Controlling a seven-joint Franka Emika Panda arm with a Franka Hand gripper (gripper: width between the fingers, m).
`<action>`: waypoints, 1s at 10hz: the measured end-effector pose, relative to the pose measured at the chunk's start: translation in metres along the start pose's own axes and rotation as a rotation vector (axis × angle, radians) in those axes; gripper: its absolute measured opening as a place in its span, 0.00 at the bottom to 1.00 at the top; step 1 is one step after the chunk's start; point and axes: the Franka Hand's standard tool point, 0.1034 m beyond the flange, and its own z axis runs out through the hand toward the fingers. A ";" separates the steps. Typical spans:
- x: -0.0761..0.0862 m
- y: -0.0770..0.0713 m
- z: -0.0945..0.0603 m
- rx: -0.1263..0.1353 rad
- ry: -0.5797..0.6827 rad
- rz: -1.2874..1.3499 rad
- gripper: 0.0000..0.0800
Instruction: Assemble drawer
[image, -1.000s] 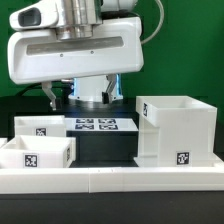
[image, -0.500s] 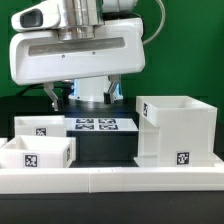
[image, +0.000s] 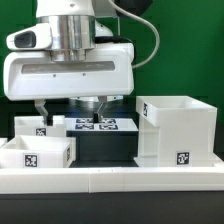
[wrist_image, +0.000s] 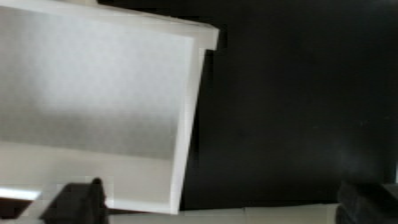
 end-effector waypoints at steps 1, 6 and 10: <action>-0.001 0.006 0.007 -0.003 0.008 -0.020 0.81; -0.002 0.012 0.008 -0.002 0.006 -0.012 0.81; -0.022 0.022 0.047 -0.033 0.027 0.012 0.81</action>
Offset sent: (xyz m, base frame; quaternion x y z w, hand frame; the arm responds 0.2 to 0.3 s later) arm 0.0000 0.0000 0.0000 0.0000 0.0000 0.0000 1.0000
